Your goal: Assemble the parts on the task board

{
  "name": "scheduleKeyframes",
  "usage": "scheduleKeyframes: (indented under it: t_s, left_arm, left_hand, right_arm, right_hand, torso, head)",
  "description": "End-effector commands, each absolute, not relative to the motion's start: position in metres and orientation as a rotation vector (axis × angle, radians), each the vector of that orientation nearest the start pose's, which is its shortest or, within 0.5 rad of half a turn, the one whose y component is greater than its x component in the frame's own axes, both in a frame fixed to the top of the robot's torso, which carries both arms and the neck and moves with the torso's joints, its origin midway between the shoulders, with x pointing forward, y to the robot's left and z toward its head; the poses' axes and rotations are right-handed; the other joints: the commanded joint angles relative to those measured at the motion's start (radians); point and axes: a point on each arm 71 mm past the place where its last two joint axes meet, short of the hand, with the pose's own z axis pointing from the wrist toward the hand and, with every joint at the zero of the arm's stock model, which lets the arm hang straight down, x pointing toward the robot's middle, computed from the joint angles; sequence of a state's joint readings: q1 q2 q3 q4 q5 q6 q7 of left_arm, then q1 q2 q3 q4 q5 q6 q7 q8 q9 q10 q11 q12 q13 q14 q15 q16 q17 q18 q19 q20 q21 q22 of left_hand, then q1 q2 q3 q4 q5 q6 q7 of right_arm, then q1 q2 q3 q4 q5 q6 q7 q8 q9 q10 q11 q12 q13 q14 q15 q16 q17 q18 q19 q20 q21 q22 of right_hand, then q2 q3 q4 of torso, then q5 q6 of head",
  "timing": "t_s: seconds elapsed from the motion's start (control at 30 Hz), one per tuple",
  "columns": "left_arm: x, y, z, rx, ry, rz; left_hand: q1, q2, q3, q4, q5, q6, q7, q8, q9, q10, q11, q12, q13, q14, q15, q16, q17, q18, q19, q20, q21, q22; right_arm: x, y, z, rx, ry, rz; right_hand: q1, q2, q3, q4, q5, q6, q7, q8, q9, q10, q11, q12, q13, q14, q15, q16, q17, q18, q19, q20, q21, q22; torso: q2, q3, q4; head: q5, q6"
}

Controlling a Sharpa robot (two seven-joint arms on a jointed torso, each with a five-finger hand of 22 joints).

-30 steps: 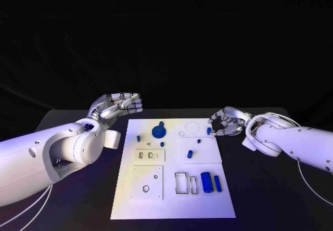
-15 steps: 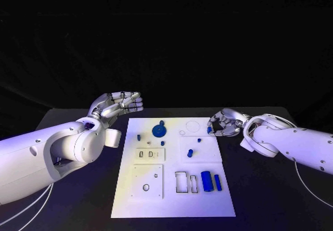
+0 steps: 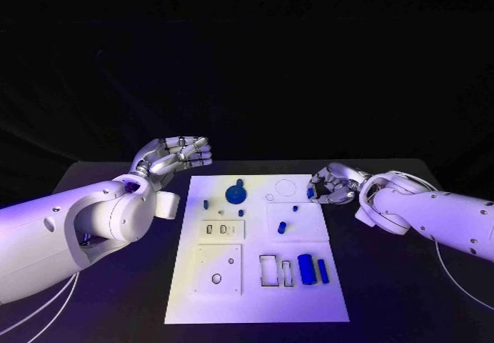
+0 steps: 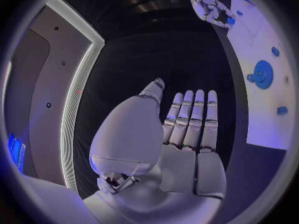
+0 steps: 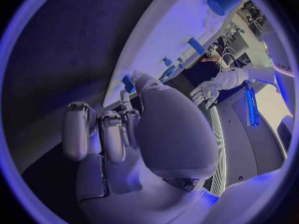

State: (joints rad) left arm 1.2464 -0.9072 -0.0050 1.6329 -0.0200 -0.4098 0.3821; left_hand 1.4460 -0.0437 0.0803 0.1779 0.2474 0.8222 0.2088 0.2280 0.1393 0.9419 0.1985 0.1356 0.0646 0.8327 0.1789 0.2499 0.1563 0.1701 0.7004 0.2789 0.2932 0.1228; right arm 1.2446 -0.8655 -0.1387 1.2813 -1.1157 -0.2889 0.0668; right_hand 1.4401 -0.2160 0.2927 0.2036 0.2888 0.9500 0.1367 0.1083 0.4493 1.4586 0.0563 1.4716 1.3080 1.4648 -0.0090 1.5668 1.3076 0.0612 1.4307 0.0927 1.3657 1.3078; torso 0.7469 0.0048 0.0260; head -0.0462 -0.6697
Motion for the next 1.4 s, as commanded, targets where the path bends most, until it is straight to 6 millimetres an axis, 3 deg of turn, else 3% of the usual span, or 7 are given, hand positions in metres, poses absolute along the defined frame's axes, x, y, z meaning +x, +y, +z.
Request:
scheduleKeyframes:
  t_s: [0.03,0.17,0.4,0.67,0.83,1.07,1.4]
  left_arm:
    - [0.482,0.212,-0.135,-1.063,1.339,-1.55]
    - [0.482,0.212,-0.135,-1.064,1.34,-1.55]
    - [0.482,0.212,-0.135,-1.065,1.342,-1.549]
    - [0.482,0.212,-0.135,-1.066,1.344,-1.548]
    - [0.482,0.213,-0.135,-1.067,1.344,-1.547]
    - [0.483,0.214,-0.136,-1.069,1.343,-1.541]
    - [0.486,0.214,-0.137,-1.072,1.343,-1.535]
  left_hand:
    - [-0.002,-0.007,0.0,-0.004,-0.004,-0.003,0.025,-0.005,-0.002,-0.002,0.006,-0.004,-0.001,-0.006,-0.001,-0.006,-0.001,0.006,-0.002,0.002,-0.006,-0.002]
    - [-0.002,-0.007,0.0,-0.004,-0.004,-0.003,0.025,-0.005,-0.002,-0.002,0.006,-0.004,-0.001,-0.006,-0.001,-0.006,-0.001,0.006,-0.002,0.002,-0.006,-0.002]
    - [-0.002,-0.007,0.0,-0.004,-0.004,-0.004,0.025,-0.005,-0.002,-0.002,0.007,-0.006,-0.001,-0.006,-0.001,-0.007,-0.001,0.006,-0.002,0.002,-0.006,-0.002]
    - [-0.002,-0.007,0.0,-0.004,-0.004,-0.004,0.025,-0.005,-0.002,-0.002,0.007,-0.006,-0.001,-0.006,-0.001,-0.007,-0.001,0.006,-0.002,0.002,-0.006,-0.002]
    - [-0.002,-0.007,0.0,-0.004,-0.004,-0.004,0.025,-0.006,-0.002,-0.002,0.007,-0.006,-0.001,-0.007,-0.001,-0.008,-0.001,0.006,-0.003,0.002,-0.006,-0.003]
    - [-0.002,-0.007,0.0,-0.004,-0.004,-0.004,0.025,-0.006,-0.002,-0.002,0.007,-0.006,-0.001,-0.007,-0.001,-0.008,-0.001,0.006,-0.003,0.002,-0.006,-0.003]
    - [-0.002,-0.007,0.0,-0.004,-0.004,-0.004,0.025,-0.006,-0.002,-0.002,0.007,-0.006,-0.001,-0.007,-0.001,-0.008,-0.001,0.006,-0.003,0.002,-0.006,-0.003]
  right_arm:
    - [0.518,-0.288,-0.21,0.134,1.744,0.643]
    - [0.518,-0.288,-0.209,0.143,1.728,0.646]
    - [0.519,-0.29,-0.207,0.168,1.684,0.64]
    - [0.518,-0.29,-0.203,0.198,1.624,0.616]
    - [0.511,-0.283,-0.2,0.219,1.614,0.614]
    - [0.496,-0.25,-0.19,0.218,1.624,0.65]
    - [0.473,-0.168,-0.177,0.038,1.598,0.766]
  right_hand:
    - [0.006,0.007,0.022,0.0,0.001,0.018,-0.002,0.008,-0.002,0.032,-0.003,0.007,0.157,0.106,-0.006,0.004,0.263,-0.003,0.011,0.0,0.006,0.088]
    - [-0.005,0.019,0.079,-0.003,-0.032,0.063,-0.015,0.027,-0.001,0.04,-0.015,0.016,0.167,0.106,-0.014,0.004,0.263,-0.004,0.015,-0.007,0.01,0.094]
    - [-0.036,0.031,0.134,-0.014,-0.045,0.119,-0.039,0.058,0.012,0.058,-0.034,0.035,0.188,0.106,-0.033,0.004,0.263,-0.007,0.024,-0.023,0.022,0.108]
    - [-0.056,0.033,0.157,-0.022,-0.023,0.124,-0.045,0.065,0.02,0.064,-0.041,0.041,0.195,0.106,-0.039,0.004,0.263,-0.009,0.03,-0.03,0.029,0.115]
    - [-0.066,0.03,0.168,-0.03,-0.006,0.124,-0.046,0.068,0.024,0.064,-0.043,0.04,0.195,0.106,-0.041,0.004,0.263,-0.01,0.032,-0.032,0.031,0.118]
    - [-0.066,0.023,0.176,-0.043,-0.011,0.124,-0.047,0.071,0.028,0.062,-0.044,0.037,0.192,0.106,-0.041,0.004,0.263,-0.01,0.032,-0.033,0.031,0.119]
    - [-0.067,0.024,0.183,-0.049,-0.01,0.124,-0.048,0.073,0.03,0.062,-0.044,0.037,0.192,0.106,-0.042,0.004,0.263,-0.012,0.036,-0.034,0.036,0.124]
  torso:
    - [0.0,-0.0002,-0.0001]
    - [0.0,-0.0005,0.0005]
    - [0.0,-0.0011,-0.0002]
    - [-0.001,-0.0008,0.0]
    - [-0.003,-0.0028,-0.002]
    - [-0.007,-0.0043,-0.0033]
    - [-0.019,-0.0105,0.0006]
  head:
    - [0.0,0.002]
    - [-0.001,0.001]
    - [-0.001,0.0]
    - [-0.002,-0.001]
    - [0.0,-0.003]
    - [0.009,-0.008]
    - [0.028,-0.024]
